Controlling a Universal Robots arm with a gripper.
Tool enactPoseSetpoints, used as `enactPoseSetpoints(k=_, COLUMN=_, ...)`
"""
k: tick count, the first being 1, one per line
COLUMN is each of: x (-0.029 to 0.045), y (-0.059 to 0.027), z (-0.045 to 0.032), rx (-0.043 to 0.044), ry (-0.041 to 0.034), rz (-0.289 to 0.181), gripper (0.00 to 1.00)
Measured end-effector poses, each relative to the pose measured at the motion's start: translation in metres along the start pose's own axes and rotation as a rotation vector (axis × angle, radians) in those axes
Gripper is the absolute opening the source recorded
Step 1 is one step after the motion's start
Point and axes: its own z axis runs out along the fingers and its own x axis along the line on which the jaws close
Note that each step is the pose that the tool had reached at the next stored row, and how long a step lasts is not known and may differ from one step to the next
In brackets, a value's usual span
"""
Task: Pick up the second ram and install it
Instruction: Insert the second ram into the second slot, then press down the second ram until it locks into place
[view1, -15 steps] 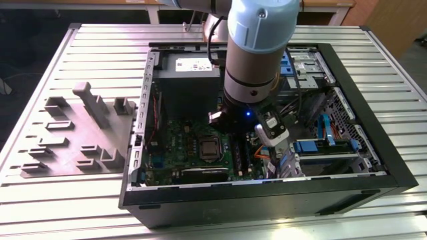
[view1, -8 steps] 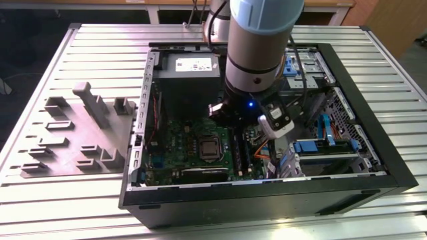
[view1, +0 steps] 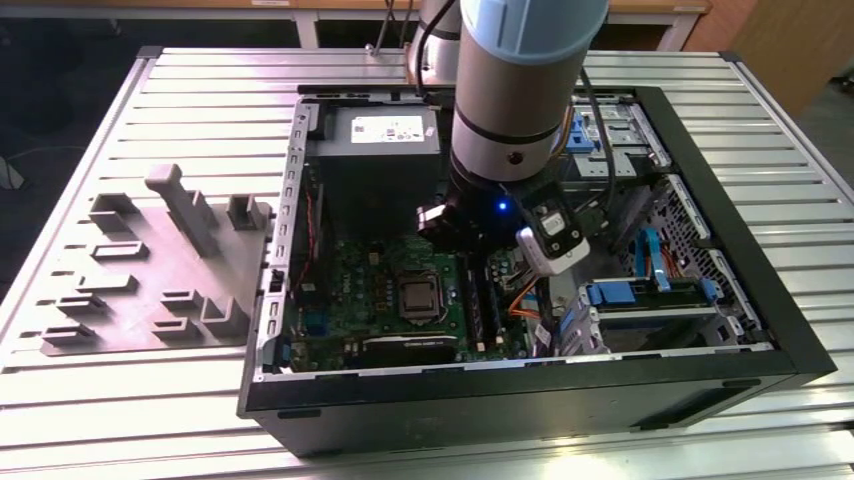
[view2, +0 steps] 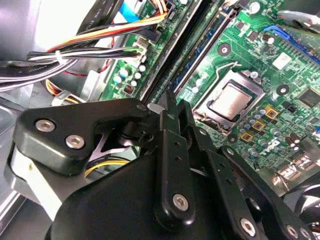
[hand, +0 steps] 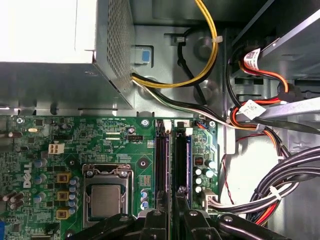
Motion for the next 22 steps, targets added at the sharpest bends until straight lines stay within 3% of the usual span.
enactPoseSetpoints(k=4, x=0.0, y=0.0, z=-0.0005, rx=0.0, ry=0.0, rz=0.0, gripper=0.1)
enactPoseSetpoints(k=22, x=-0.0001, y=0.0003, z=-0.0045, rx=0.0001, ry=0.0, rz=0.0, gripper=0.1)
